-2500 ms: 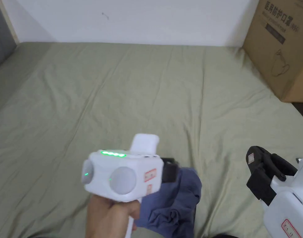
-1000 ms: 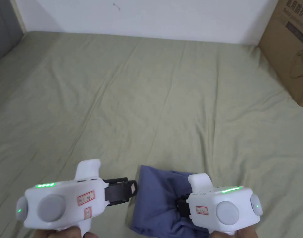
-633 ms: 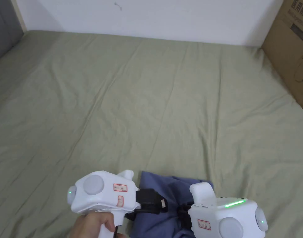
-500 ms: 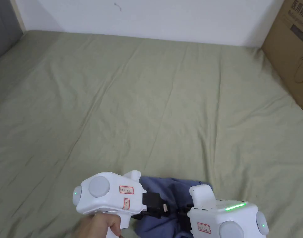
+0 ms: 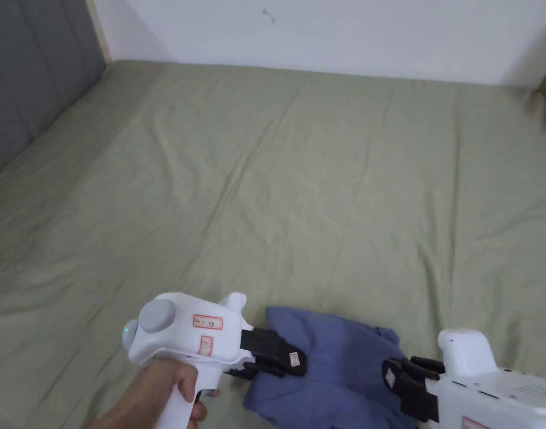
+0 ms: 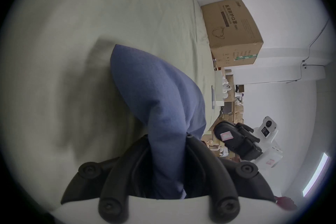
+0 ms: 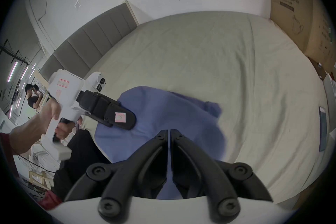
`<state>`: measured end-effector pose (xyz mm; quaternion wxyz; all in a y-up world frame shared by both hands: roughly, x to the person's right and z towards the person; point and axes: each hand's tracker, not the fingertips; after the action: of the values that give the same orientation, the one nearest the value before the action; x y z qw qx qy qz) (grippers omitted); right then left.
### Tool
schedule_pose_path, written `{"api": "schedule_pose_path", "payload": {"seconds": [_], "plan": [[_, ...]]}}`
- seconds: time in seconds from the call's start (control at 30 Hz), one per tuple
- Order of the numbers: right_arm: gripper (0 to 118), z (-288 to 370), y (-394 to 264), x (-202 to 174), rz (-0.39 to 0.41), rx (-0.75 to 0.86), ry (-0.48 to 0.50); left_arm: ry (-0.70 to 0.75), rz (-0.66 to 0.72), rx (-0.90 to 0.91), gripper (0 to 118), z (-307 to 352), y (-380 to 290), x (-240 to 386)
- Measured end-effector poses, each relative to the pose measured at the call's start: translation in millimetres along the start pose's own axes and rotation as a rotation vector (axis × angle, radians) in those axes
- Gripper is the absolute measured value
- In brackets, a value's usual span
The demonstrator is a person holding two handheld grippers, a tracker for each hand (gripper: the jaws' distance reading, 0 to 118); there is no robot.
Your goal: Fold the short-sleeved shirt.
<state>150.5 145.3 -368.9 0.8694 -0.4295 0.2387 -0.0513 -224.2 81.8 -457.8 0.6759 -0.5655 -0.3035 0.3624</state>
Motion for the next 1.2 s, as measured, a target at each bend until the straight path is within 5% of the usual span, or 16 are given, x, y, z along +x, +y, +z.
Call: {"api": "schedule_pose_path", "payload": {"seconds": [0.2,0.23,0.33,0.4,0.67,0.7,0.8,0.87,0.93,0.97,1.03,1.1,1.2], "plan": [[3,12,32,-44,0.024,0.02,0.041,0.105,0.023,0.113,18,154,37,-82],[3,23,50,-91,0.031,0.014,0.048,0.138,0.021,0.132,18,187,42,-99],[3,17,63,-129,0.042,0.003,0.075,0.213,0.073,0.201,18,278,51,-148],[3,-9,58,-100,0.051,-0.011,0.094,0.239,0.099,0.203,19,333,53,-178],[3,-46,64,-121,0.053,-0.057,0.143,0.503,0.208,0.299,20,458,42,-233],[3,-47,65,-120,0.048,-0.058,0.15,0.508,0.208,0.302,24,462,40,-234],[3,-45,65,-115,0.027,-0.044,0.152,0.606,0.173,0.264,72,450,40,-229],[3,-37,67,-111,0.033,-0.024,0.137,0.708,0.189,0.329,89,456,37,-221],[3,-24,71,-121,0.061,-0.002,0.125,0.715,0.215,0.511,79,479,30,-200],[3,-20,72,-121,0.068,0.017,0.124,0.816,0.193,0.544,85,488,28,-190],[3,-21,72,-124,0.095,0.066,0.108,0.688,0.193,0.724,84,495,13,-146],[3,-13,75,-123,0.104,0.163,0.062,0.894,-0.119,0.89,84,490,2,-80],[3,-16,82,-119,0.177,0.356,-0.062,0.843,-0.403,1.019,84,444,-26,17]]}}
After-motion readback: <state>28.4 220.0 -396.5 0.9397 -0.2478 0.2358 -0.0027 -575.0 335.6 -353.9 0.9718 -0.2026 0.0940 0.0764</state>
